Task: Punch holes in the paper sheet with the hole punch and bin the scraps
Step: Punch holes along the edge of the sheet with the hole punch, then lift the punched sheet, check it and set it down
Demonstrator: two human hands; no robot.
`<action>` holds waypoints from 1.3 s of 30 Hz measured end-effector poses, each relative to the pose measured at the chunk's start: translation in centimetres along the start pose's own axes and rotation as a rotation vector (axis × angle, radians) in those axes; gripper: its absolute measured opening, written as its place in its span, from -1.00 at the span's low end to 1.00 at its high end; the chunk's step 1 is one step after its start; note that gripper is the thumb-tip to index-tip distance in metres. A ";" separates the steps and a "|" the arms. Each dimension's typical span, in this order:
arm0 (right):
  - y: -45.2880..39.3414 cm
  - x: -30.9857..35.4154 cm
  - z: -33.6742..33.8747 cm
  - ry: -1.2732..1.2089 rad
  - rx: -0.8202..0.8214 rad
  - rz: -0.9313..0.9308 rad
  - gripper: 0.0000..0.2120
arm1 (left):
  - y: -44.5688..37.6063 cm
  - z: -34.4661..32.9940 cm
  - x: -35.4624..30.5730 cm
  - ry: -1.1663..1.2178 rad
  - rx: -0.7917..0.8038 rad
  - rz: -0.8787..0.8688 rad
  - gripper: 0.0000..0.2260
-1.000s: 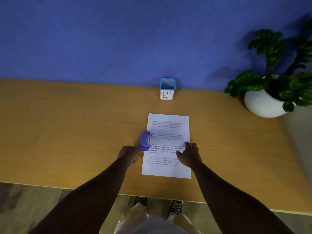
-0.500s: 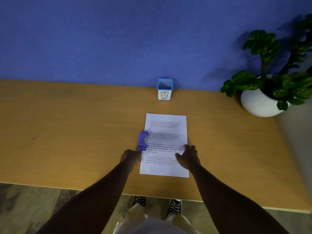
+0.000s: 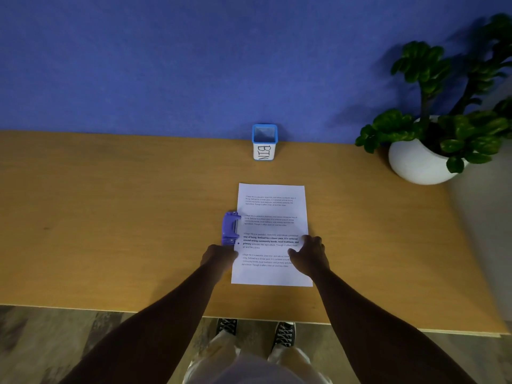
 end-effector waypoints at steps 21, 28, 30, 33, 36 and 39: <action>-0.7 -3.5 3.0 -0.198 -0.022 -0.206 -0.38 | 2.2 -4.1 -5.6 -0.113 0.314 -0.347 -0.62; -1.7 -3.3 4.4 -0.584 -0.027 -0.278 -0.59 | 2.3 -2.6 -5.9 -0.088 0.376 -0.392 -0.63; -1.7 -3.0 4.7 -0.722 -0.058 -0.263 -0.79 | 2.5 -2.4 -6.1 -0.096 0.388 -0.417 -0.63; -1.6 -2.6 5.4 -0.789 -0.093 -0.223 -0.75 | 2.8 -2.0 -6.4 -0.101 0.386 -0.426 -0.65; -1.6 -2.0 6.3 -0.789 -0.149 -0.180 -0.76 | 2.9 -1.8 -6.7 -0.071 0.406 -0.443 -0.64; -1.5 -1.6 6.9 -0.797 -0.177 -0.150 -0.79 | 2.8 -1.4 -7.2 -0.055 0.371 -0.466 -0.66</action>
Point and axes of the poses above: each hand's wrist, its own y-axis away from the middle knuckle, its own z-axis out of the back of the hand, x = y × z, the point moved 6 cm from there along -y, towards the middle knuckle, and after that the axes turned 4 degrees about -y, right-handed, at the moved point
